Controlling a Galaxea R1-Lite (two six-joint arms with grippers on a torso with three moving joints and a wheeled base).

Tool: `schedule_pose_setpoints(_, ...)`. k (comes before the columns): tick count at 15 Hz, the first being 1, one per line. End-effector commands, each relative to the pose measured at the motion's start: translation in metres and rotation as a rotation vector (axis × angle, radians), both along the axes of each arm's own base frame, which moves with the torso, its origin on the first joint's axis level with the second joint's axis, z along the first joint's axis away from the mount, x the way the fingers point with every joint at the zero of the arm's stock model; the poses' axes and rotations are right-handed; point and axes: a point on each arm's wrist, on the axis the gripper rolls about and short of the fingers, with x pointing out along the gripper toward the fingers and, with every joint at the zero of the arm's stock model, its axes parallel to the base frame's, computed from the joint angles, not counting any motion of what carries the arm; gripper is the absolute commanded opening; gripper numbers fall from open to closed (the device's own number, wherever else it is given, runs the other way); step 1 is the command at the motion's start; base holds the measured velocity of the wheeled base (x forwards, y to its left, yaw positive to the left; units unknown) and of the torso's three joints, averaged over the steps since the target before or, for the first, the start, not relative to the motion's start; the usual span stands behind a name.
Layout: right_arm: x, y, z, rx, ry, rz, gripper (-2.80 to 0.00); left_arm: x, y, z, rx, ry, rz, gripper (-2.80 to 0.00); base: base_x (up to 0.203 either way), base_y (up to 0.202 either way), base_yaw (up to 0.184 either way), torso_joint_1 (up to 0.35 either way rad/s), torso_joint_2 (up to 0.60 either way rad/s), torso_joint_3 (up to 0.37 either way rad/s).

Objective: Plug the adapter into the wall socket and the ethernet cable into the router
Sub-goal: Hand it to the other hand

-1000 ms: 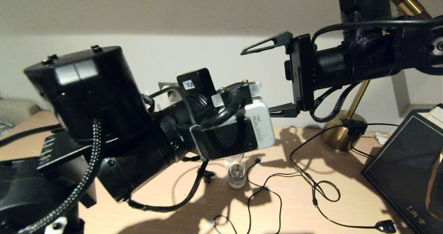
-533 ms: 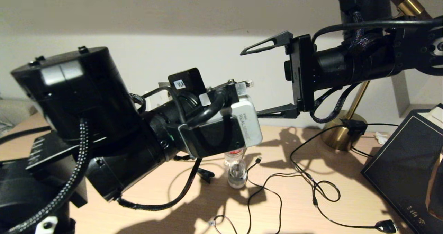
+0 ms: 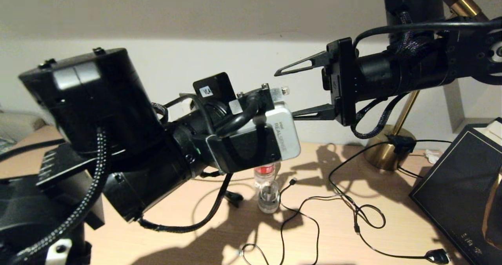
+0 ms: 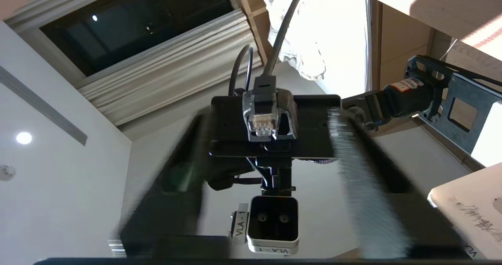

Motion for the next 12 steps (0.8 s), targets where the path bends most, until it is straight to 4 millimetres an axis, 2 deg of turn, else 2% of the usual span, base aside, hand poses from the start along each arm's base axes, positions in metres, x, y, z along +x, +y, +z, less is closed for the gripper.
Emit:
schedule_pose_setpoints(1, -0.0003, 0.0005, -0.0005, 0.001, 0.012, 0.006, -2.8, 0.0024, -0.0038, -0.0012, 0.005, -0.004, 0.0, -2.8, 0.0, 0.0, 0.0, 0.0, 0.0, 0.0)
schedule_pose_setpoints(12, -0.0001, 0.0005, -0.0022, -0.002, 0.019, 0.004, -2.8, 0.0036, -0.0065, -0.0014, -0.001, -0.009, -0.003, -2.8, 0.0, 0.0, 0.0, 0.0, 0.0, 0.0)
